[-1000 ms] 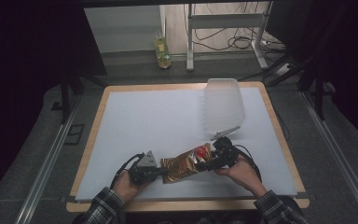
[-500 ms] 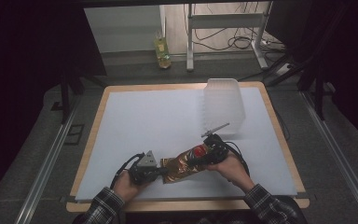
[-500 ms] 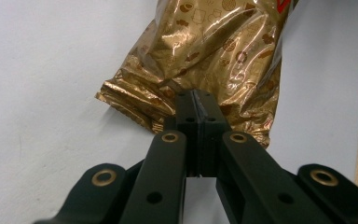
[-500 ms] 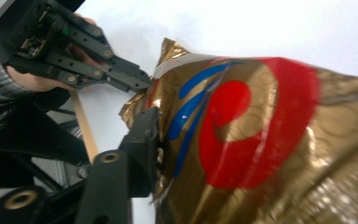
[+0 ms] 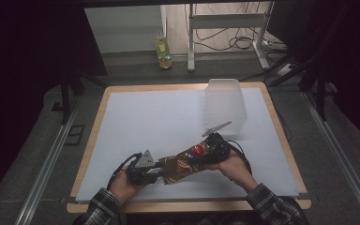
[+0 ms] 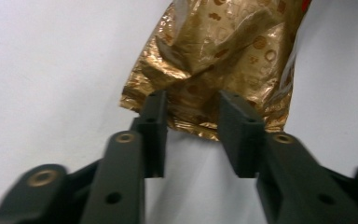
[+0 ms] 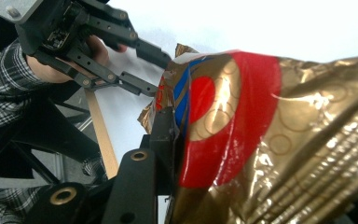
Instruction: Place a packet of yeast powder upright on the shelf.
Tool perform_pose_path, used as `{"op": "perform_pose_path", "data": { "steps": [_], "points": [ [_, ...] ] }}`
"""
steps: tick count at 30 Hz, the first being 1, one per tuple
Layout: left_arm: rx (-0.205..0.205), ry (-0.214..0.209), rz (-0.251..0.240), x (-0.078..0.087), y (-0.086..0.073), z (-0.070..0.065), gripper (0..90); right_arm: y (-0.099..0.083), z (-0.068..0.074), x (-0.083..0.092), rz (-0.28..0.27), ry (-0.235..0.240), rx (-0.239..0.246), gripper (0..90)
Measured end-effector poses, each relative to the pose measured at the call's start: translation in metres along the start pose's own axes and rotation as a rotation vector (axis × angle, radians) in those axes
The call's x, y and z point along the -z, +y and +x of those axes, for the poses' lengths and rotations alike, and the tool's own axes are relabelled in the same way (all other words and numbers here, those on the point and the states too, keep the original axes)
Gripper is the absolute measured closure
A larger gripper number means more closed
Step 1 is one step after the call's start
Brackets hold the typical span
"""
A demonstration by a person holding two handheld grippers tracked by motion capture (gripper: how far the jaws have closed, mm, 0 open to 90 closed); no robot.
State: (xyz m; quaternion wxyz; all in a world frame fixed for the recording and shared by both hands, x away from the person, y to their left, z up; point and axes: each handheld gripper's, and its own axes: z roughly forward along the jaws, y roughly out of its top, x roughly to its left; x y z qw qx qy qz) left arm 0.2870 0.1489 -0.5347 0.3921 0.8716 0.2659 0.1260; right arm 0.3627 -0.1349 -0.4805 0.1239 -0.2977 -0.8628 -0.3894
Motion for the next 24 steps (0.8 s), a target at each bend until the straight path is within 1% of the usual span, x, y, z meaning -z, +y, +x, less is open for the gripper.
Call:
{"op": "perform_pose_path", "data": {
  "steps": [1, 2, 3, 4, 6, 7, 9, 11, 13, 14, 19, 20, 21, 22, 24],
  "points": [
    [0.003, 0.005, -0.015, 0.002, 0.0, 0.001, 56.5, 0.002, 0.001, 0.003, -0.005, -0.004, 0.01, 68.9],
    [0.005, 0.01, -0.023, 0.002, 0.0, 0.001, 56.5, 0.002, 0.001, 0.003, -0.005, -0.004, 0.01, 68.9],
    [0.01, 0.011, -0.03, 0.003, 0.0, 0.002, 51.0, 0.003, 0.002, 0.005, -0.006, -0.011, 0.012, 69.1],
    [0.013, 0.011, -0.037, 0.004, 0.0, 0.003, 51.0, 0.003, 0.002, 0.005, -0.006, -0.011, 0.012, 69.1],
    [0.016, 0.029, -0.048, 0.005, -0.001, 0.005, 46.2, 0.004, 0.002, 0.008, -0.014, -0.019, 0.021, 69.2],
    [0.022, 0.03, -0.054, 0.006, -0.001, 0.005, 43.5, 0.005, 0.002, 0.01, -0.017, -0.022, 0.02, 69.3],
    [0.036, 0.041, -0.061, 0.007, -0.002, 0.007, 38.1, 0.008, 0.002, 0.014, -0.028, -0.037, 0.04, 69.5],
    [0.04, 0.043, -0.064, 0.007, -0.002, 0.008, 37.2, 0.008, 0.002, 0.015, -0.03, -0.039, 0.045, 69.5],
    [0.046, 0.05, -0.064, 0.007, -0.002, 0.009, 31.4, 0.011, 0.004, 0.019, -0.037, -0.05, 0.062, 69.6],
    [0.048, 0.053, -0.063, 0.007, -0.002, 0.009, 30.4, 0.011, 0.004, 0.021, -0.04, -0.053, 0.066, 69.6],
    [0.055, 0.08, -0.065, 0.008, -0.002, 0.01, 20.2, 0.015, 0.007, 0.028, -0.049, -0.072, 0.08, 69.7],
    [0.057, 0.084, -0.065, 0.008, -0.002, 0.011, 20.2, 0.015, 0.007, 0.028, -0.049, -0.072, 0.08, 69.7],
    [0.063, 0.095, -0.07, 0.009, -0.003, 0.011, 17.7, 0.017, 0.008, 0.03, -0.05, -0.08, 0.09, 69.7],
    [0.067, 0.1, -0.073, 0.009, -0.003, 0.012, 17.7, 0.017, 0.008, 0.03, -0.05, -0.08, 0.09, 69.7],
    [0.088, 0.109, -0.081, 0.011, -0.003, 0.014, 15.2, 0.018, 0.008, 0.032, -0.052, -0.09, 0.099, 69.7]
  ]
}}
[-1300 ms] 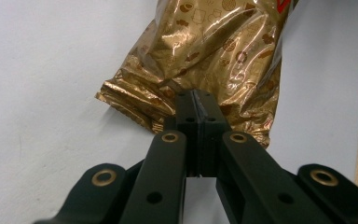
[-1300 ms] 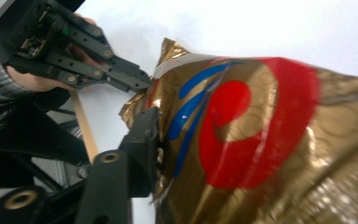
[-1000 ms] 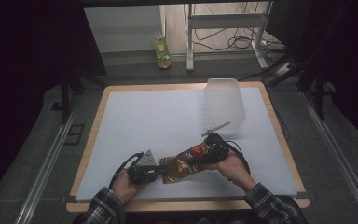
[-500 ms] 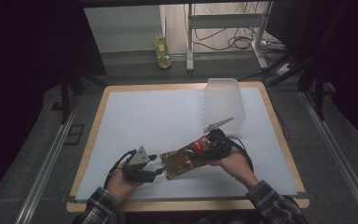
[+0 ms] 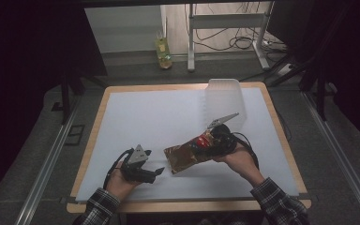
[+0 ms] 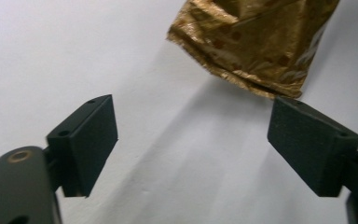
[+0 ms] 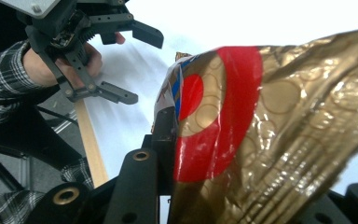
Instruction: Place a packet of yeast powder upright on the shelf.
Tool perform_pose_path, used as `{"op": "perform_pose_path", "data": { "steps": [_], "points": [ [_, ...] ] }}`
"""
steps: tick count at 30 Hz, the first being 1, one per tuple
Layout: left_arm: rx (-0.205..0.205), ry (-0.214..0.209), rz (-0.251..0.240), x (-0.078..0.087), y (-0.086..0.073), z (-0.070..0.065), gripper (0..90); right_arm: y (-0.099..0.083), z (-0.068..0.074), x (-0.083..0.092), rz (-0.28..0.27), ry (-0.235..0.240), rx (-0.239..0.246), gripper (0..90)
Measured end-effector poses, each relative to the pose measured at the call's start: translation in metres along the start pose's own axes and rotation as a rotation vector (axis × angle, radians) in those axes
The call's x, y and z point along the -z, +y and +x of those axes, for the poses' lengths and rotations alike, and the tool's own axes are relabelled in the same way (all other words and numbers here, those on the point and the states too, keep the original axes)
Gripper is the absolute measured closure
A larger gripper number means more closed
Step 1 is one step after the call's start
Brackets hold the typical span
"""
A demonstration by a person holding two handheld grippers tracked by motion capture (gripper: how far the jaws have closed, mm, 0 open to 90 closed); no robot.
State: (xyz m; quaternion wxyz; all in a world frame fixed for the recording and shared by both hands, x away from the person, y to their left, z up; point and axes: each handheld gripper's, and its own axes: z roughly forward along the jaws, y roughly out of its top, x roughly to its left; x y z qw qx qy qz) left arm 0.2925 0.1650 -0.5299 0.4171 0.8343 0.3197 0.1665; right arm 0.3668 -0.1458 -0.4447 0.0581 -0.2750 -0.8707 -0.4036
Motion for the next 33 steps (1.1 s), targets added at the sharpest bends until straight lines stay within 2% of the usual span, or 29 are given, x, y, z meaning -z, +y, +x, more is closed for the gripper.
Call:
{"op": "perform_pose_path", "data": {
  "steps": [3, 9, 20, 33],
  "points": [
    [0.022, 0.018, -0.011, 0.002, -0.001, 0.004, 11.1, 0.002, 0.0, 0.003, -0.002, -0.009, 0.009, 69.7],
    [0.039, 0.039, -0.023, 0.003, -0.002, 0.007, 4.0, 0.007, -0.001, 0.008, 0.001, -0.032, 0.036, 69.7],
    [0.032, 0.094, -0.033, 0.006, -0.005, 0.013, 0.5, 0.016, -0.005, 0.021, -0.006, -0.079, 0.097, 69.8],
    [0.009, 0.092, -0.014, 0.003, -0.006, 0.013, 0.2, 0.03, -0.016, 0.042, -0.029, -0.15, 0.158, 69.8]
  ]
}}
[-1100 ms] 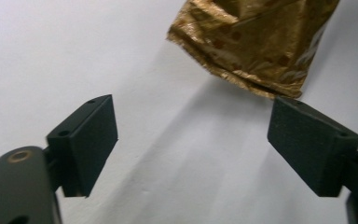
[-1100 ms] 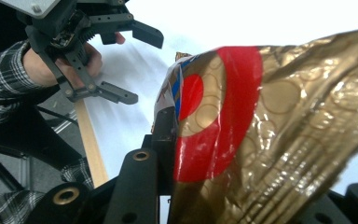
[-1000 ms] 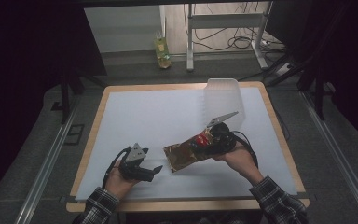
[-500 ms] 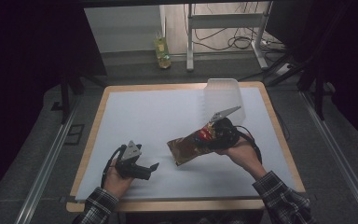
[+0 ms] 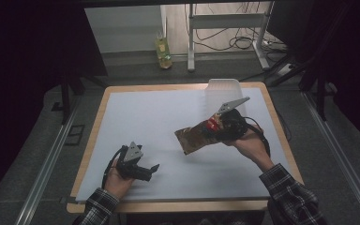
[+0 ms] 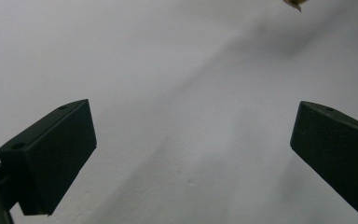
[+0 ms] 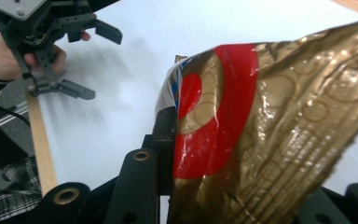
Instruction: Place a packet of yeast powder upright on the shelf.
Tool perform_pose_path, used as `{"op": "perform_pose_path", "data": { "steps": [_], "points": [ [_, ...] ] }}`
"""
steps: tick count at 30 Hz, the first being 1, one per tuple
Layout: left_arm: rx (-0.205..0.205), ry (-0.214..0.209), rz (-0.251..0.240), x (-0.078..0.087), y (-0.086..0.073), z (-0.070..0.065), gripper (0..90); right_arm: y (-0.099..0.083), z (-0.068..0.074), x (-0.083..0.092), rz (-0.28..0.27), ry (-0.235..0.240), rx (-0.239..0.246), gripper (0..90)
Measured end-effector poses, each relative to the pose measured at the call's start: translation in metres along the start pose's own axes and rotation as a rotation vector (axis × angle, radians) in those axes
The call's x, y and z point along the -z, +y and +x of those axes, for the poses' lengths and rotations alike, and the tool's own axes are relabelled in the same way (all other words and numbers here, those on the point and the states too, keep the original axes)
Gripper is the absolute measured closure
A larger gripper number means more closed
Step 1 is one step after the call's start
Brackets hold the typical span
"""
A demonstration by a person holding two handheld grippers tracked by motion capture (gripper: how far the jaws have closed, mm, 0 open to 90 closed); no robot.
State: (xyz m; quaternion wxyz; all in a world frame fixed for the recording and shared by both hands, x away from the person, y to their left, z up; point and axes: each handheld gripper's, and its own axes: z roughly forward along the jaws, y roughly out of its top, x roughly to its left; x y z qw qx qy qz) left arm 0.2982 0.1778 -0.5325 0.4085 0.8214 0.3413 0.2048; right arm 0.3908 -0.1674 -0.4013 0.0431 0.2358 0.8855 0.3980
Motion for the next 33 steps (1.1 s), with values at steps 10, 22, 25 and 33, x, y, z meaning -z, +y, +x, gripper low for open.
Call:
{"op": "perform_pose_path", "data": {
  "steps": [10, 22, 25, 33],
  "points": [
    [-0.01, -0.017, 0.003, -0.001, 0.0, -0.001, 0.2, 0.008, -0.011, 0.012, -0.023, -0.033, 0.027, 69.9],
    [-0.006, -0.027, 0.005, -0.001, 0.0, -0.002, 0.3, 0.025, -0.022, 0.028, -0.036, -0.08, 0.089, 70.0],
    [-0.006, -0.029, 0.006, -0.002, 0.0, -0.002, 0.4, 0.031, -0.026, 0.033, -0.043, -0.095, 0.103, 70.0],
    [-0.012, -0.035, 0.012, -0.002, 0.0, -0.002, 0.4, 0.046, -0.039, 0.046, -0.039, -0.136, 0.143, 70.1]
  ]
}}
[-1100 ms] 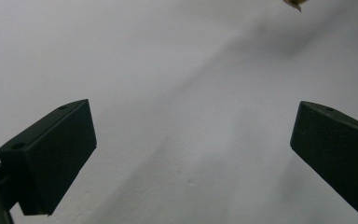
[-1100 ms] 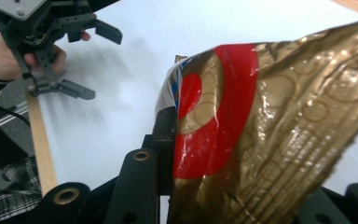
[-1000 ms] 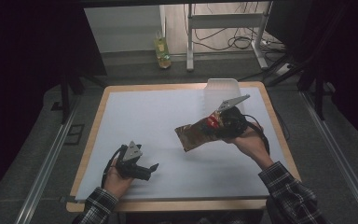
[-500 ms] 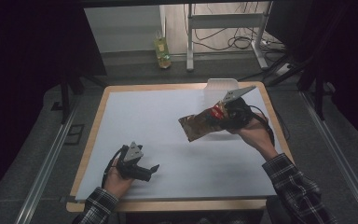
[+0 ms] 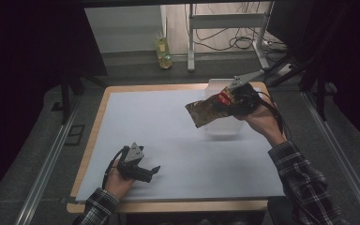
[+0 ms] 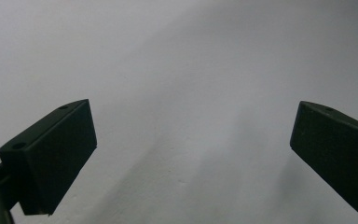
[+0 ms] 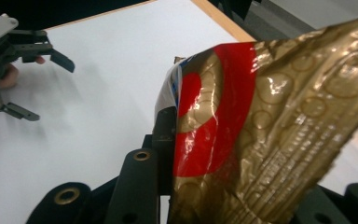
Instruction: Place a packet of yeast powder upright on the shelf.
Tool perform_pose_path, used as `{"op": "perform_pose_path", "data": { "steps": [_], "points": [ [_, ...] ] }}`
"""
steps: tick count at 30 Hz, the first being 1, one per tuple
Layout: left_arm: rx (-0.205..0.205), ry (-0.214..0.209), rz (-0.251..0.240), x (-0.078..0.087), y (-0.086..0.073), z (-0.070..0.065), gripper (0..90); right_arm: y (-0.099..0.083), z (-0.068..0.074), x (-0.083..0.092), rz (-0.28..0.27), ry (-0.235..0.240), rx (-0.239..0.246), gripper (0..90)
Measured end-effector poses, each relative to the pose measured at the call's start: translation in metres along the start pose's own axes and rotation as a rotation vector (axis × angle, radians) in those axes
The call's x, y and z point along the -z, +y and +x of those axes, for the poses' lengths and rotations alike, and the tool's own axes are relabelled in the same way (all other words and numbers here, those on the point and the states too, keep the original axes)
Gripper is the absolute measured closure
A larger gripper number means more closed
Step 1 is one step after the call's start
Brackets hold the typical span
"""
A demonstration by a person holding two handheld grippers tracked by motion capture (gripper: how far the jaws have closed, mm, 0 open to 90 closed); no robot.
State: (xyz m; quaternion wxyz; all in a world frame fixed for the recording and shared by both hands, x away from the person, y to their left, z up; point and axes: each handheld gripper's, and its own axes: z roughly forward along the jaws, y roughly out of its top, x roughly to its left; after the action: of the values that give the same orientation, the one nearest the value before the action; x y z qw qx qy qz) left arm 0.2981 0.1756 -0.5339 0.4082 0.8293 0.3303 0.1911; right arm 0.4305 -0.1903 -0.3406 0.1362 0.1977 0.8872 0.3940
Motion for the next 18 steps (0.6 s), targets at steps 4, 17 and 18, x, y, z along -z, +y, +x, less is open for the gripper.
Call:
{"op": "perform_pose_path", "data": {
  "steps": [4, 17, 18],
  "points": [
    [-0.004, -0.003, 0.003, 0.0, 0.0, 0.0, 0.5, 0.003, -0.008, 0.003, 0.008, -0.018, 0.022, 70.1],
    [-0.003, -0.009, 0.012, -0.002, -0.001, -0.001, 0.5, 0.008, -0.033, 0.013, 0.075, -0.099, 0.115, 70.2],
    [-0.002, -0.008, 0.012, -0.002, -0.001, -0.001, 0.5, 0.009, -0.035, 0.014, 0.082, -0.105, 0.124, 70.1]
  ]
}}
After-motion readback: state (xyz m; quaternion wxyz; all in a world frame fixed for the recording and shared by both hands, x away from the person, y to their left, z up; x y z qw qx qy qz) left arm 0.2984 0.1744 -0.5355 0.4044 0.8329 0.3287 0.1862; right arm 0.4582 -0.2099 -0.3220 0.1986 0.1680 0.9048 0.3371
